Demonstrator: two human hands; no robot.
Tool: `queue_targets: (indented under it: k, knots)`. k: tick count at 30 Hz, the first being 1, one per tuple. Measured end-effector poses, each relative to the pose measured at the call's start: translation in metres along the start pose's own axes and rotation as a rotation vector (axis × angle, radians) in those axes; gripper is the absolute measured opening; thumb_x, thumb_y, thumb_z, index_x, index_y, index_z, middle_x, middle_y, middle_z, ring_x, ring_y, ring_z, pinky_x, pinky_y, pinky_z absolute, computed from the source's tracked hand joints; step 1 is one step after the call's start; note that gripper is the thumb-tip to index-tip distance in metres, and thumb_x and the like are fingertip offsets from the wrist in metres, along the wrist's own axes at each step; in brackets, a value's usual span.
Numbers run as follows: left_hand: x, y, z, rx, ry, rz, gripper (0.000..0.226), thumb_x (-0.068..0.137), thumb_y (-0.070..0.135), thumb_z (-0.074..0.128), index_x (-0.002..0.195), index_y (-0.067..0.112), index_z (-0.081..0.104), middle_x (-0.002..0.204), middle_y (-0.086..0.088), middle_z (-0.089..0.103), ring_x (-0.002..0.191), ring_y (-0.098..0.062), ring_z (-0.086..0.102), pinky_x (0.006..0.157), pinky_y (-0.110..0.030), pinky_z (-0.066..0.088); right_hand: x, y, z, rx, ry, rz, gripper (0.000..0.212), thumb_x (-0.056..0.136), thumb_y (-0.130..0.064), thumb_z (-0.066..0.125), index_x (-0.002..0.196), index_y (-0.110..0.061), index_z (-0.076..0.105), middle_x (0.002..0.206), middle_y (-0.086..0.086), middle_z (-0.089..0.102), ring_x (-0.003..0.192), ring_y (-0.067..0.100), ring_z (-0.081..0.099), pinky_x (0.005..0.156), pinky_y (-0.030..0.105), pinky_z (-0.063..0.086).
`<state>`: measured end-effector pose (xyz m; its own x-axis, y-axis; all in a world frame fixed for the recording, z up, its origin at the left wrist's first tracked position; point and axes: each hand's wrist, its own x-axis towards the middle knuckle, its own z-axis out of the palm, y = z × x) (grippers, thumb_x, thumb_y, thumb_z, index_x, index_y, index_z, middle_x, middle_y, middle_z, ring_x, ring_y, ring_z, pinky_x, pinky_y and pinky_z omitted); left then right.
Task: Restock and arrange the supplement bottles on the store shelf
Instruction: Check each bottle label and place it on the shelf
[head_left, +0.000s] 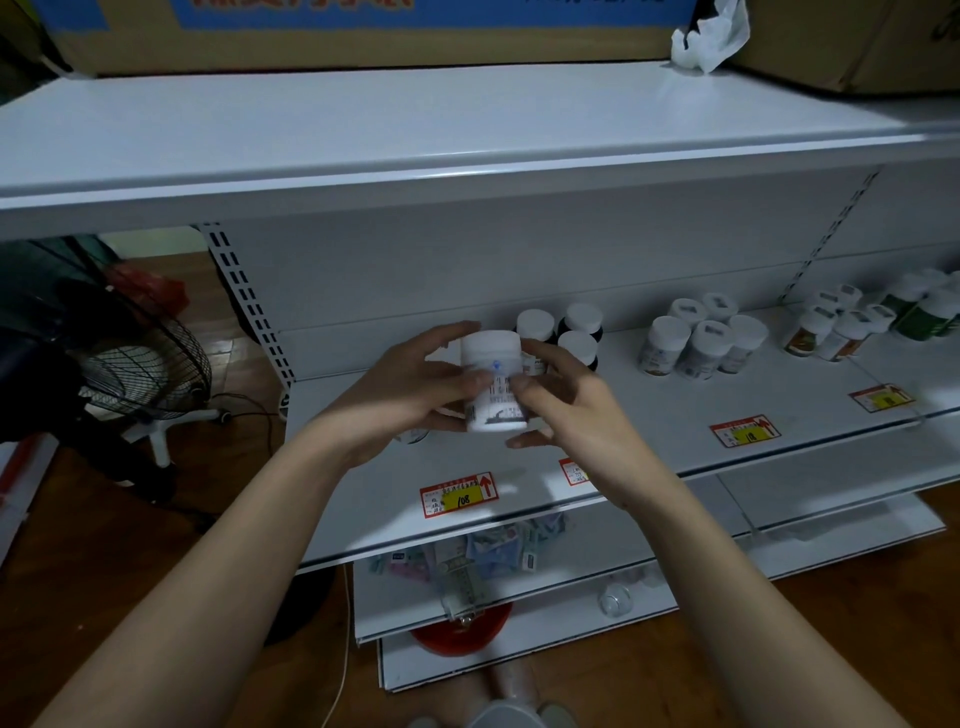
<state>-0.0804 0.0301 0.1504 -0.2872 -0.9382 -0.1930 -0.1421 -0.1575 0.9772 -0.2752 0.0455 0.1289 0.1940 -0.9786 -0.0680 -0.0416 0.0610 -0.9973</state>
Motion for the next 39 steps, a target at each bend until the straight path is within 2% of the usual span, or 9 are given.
queue_targets:
  k: [2,5,15,19,22,27,33,36,39]
  knots:
    - [-0.001,-0.002,-0.001,0.009,-0.009,0.029,0.065,0.085,0.014,0.074,0.141,0.035,0.049,0.122,-0.006,0.069,0.103,-0.019,0.072,0.082,-0.034,0.06,0.0,0.005,-0.002,-0.006,-0.018,-0.025,0.046,0.098,-0.013,0.059,0.142,-0.017,0.045,0.121,0.011,0.066,0.104,0.021,0.069,0.082,0.036,0.061]
    - [-0.002,-0.005,0.0,0.035,-0.004,0.058,0.069,0.083,0.011,0.077,0.142,0.035,0.05,0.129,-0.002,0.062,0.11,-0.016,0.068,0.087,-0.035,0.06,-0.001,0.013,-0.004,-0.023,-0.039,-0.054,0.046,0.097,-0.006,0.059,0.141,-0.015,0.045,0.129,0.005,0.062,0.114,0.015,0.064,0.082,0.027,0.057]
    - [0.008,-0.012,-0.007,-0.009,0.132,0.118,0.046,0.086,0.015,0.074,0.127,0.028,0.06,0.119,0.0,0.069,0.104,-0.016,0.071,0.084,-0.037,0.061,0.014,0.025,0.003,-0.027,-0.033,-0.03,0.039,0.101,-0.019,0.055,0.139,-0.017,0.047,0.132,-0.001,0.059,0.121,0.011,0.058,0.097,0.033,0.054]
    - [0.018,-0.016,-0.027,-0.071,0.293,0.122,0.045,0.086,0.012,0.075,0.126,0.024,0.058,0.116,-0.002,0.071,0.105,-0.017,0.07,0.087,-0.037,0.059,0.035,0.045,0.008,-0.167,0.027,0.036,0.036,0.099,-0.023,0.057,0.133,-0.016,0.05,0.132,0.001,0.058,0.12,0.016,0.055,0.099,0.033,0.048]
    - [0.025,-0.026,-0.043,-0.126,0.399,0.117,0.045,0.086,0.012,0.075,0.126,0.019,0.056,0.117,-0.004,0.069,0.106,-0.019,0.069,0.088,-0.037,0.059,0.049,0.067,0.015,-0.347,0.03,0.061,0.043,0.099,-0.032,0.057,0.139,-0.018,0.047,0.142,-0.001,0.05,0.13,0.016,0.047,0.098,0.024,0.037]
    - [0.047,-0.038,-0.063,-0.159,0.585,0.119,0.044,0.086,0.009,0.076,0.12,0.011,0.048,0.112,0.002,0.06,0.099,-0.013,0.065,0.086,-0.037,0.059,0.07,0.104,0.026,-0.629,-0.04,0.088,0.061,0.101,-0.039,0.052,0.152,-0.013,0.032,0.159,0.004,0.03,0.146,0.02,0.027,0.116,0.029,0.024]
    - [0.077,-0.052,-0.087,-0.096,0.614,0.08,0.046,0.084,0.004,0.075,0.121,0.006,0.048,0.118,-0.008,0.056,0.093,-0.015,0.063,0.063,-0.026,0.059,0.077,0.152,0.034,-1.072,-0.104,0.123,0.066,0.105,-0.048,0.029,0.159,-0.016,0.01,0.167,0.003,-0.001,0.154,0.023,-0.004,0.124,0.041,-0.002]
    - [0.088,-0.067,-0.087,-0.096,0.567,0.001,0.05,0.086,-0.001,0.072,0.121,0.023,0.046,0.117,-0.002,0.051,0.099,-0.021,0.057,0.072,-0.032,0.055,0.072,0.164,0.037,-1.16,-0.04,0.053,0.067,0.102,-0.052,0.013,0.159,-0.018,0.009,0.167,0.002,-0.001,0.154,0.021,-0.004,0.124,0.039,-0.004]
    - [0.096,-0.081,-0.088,-0.122,0.54,-0.097,0.049,0.082,-0.005,0.073,0.115,0.025,0.052,0.102,0.007,0.055,0.101,-0.026,0.057,0.076,-0.034,0.054,0.072,0.166,0.039,-1.151,0.013,0.018,0.085,0.086,-0.058,-0.006,0.158,-0.019,0.014,0.167,0.0,0.005,0.154,0.02,0.0,0.123,0.037,-0.004]
